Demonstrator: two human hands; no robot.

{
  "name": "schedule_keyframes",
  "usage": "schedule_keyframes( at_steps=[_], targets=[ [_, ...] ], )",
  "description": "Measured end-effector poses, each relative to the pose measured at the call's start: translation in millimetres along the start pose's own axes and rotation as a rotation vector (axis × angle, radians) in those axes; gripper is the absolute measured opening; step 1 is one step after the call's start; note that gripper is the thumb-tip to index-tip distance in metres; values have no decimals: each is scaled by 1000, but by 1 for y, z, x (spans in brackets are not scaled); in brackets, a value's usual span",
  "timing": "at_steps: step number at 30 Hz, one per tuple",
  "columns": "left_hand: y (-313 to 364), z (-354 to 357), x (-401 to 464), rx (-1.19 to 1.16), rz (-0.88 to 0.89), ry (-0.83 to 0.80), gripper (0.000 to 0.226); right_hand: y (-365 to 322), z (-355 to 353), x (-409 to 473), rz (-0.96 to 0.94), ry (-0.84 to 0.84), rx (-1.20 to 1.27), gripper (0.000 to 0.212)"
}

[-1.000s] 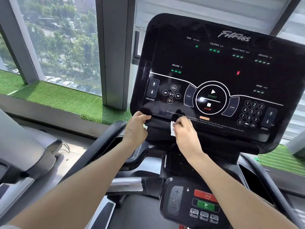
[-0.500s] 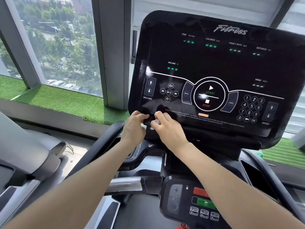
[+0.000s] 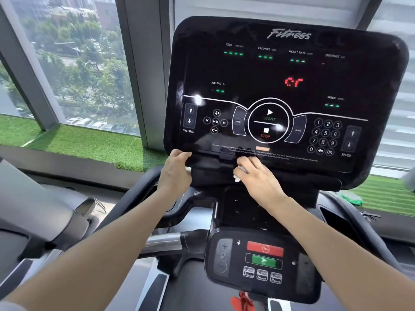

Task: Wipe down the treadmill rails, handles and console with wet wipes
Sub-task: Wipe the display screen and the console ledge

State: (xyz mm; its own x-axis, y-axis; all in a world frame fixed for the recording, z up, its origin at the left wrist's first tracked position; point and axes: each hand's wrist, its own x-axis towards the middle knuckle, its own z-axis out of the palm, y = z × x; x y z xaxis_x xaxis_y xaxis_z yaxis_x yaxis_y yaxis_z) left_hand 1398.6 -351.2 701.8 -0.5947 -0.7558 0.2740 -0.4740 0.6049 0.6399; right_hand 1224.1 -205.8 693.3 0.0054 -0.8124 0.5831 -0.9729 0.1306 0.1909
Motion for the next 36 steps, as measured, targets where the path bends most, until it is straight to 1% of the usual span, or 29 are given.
schedule_keyframes(
  at_steps=[3, 6, 10, 13, 18, 25, 29, 35, 36],
  targets=[
    [9, 6, -7, 126, 43, 32, 61, 12, -3, -15, 4, 19, -6, 33],
    [26, 16, -14, 180, 165, 43, 59, 27, -8, -31, 19, 23, -36, 35],
    [54, 32, -18, 183, 312, -12, 54, 46, -16, -51, 22, 30, -86, 35],
    [74, 45, -20, 226, 376, -72, 52, 57, -21, -64, 35, 18, -113, 36],
    [105, 66, -27, 301, 401, -145, 49, 82, -22, -89, 59, 5, -109, 29],
    [144, 92, -32, 380, 458, -198, 50, 106, -37, -110, 47, 48, -70, 28],
    [163, 108, -35, 383, 502, -209, 50, 124, -41, -125, 66, 50, -70, 25],
    [185, 127, -42, 352, 504, -217, 50, 143, -53, -144, 111, 16, -86, 30],
    [188, 130, -43, 350, 504, -217, 50, 146, -54, -148, 132, 9, -78, 28]
  ],
)
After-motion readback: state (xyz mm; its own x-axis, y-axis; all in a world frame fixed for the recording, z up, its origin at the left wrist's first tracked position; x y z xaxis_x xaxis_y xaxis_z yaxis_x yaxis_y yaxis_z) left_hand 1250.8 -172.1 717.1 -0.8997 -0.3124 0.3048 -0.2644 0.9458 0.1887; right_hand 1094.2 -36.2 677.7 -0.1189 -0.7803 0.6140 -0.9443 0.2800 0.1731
